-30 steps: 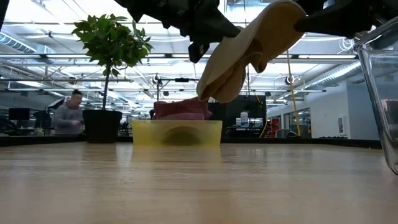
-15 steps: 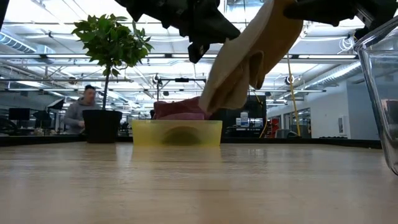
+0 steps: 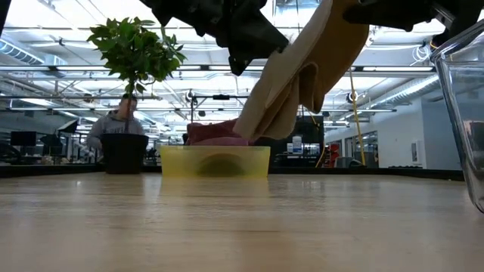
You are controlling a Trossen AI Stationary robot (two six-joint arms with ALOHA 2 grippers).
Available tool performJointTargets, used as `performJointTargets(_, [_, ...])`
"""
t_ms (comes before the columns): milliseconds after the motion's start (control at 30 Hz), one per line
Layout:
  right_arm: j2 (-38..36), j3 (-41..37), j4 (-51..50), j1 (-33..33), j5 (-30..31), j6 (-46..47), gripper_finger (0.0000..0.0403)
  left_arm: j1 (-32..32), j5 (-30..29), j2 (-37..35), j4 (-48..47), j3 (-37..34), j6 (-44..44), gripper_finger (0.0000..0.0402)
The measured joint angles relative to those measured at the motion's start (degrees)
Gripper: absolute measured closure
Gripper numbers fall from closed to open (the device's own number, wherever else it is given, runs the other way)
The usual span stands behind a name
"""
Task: Pick & Place hat
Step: Put the brown cap into the transparent bin
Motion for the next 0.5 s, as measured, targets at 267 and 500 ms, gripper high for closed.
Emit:
performJointTargets(267, [0.00,0.00,3.49,1.16,3.38,-0.92,0.0397,0.75,0.00,-3.40,-2.89,0.00,-0.24,0.0221])
performJointTargets(500, [0.02,0.00,14.55,6.02,15.36,-11.24,0.0397,2.12,-5.19,-13.33,-13.39,0.02,-0.07,0.0199])
